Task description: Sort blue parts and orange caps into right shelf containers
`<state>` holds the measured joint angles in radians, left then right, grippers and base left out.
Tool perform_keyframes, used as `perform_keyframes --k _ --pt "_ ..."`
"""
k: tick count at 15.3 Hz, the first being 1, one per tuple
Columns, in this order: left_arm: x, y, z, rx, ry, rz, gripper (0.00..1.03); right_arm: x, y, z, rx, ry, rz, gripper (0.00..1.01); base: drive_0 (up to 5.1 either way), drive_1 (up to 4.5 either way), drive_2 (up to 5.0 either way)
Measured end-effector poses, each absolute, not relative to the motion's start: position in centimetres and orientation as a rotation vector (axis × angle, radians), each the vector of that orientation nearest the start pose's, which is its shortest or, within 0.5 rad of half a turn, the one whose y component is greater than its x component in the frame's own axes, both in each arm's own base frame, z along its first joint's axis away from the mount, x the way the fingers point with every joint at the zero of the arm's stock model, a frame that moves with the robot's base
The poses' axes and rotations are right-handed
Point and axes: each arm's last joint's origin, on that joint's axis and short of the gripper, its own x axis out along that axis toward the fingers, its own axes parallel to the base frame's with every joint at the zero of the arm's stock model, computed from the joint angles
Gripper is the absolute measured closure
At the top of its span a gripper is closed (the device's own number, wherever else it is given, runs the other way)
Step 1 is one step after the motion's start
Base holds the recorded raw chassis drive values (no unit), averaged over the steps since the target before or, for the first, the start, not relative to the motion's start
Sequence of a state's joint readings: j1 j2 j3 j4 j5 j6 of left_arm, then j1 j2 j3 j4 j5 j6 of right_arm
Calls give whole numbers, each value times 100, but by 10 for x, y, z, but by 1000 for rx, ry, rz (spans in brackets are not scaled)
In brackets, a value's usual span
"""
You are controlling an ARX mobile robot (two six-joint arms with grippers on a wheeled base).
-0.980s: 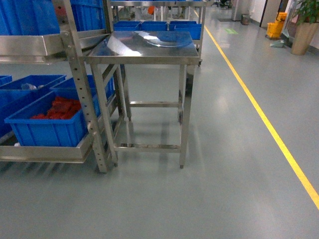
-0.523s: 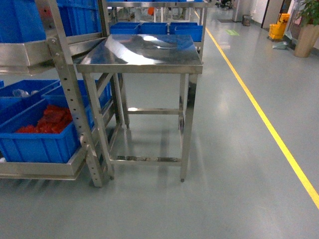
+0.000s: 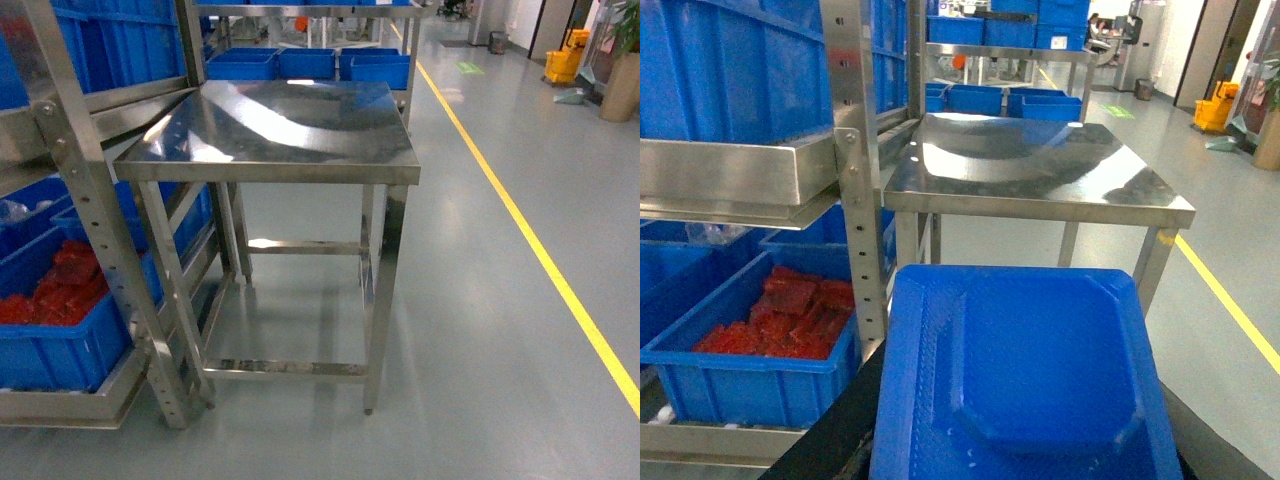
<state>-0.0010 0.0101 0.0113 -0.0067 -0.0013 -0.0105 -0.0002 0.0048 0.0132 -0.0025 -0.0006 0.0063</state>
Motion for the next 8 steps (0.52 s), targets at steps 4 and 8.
perform_keyframes --k 4,8 --pt "98 0 165 -10 15 -1 61 97 0 167 6 3 0 57 -1 213 -215" --pt "98 0 166 -10 1 -1 61 97 0 168 6 -9 -1 57 -246 122 122"
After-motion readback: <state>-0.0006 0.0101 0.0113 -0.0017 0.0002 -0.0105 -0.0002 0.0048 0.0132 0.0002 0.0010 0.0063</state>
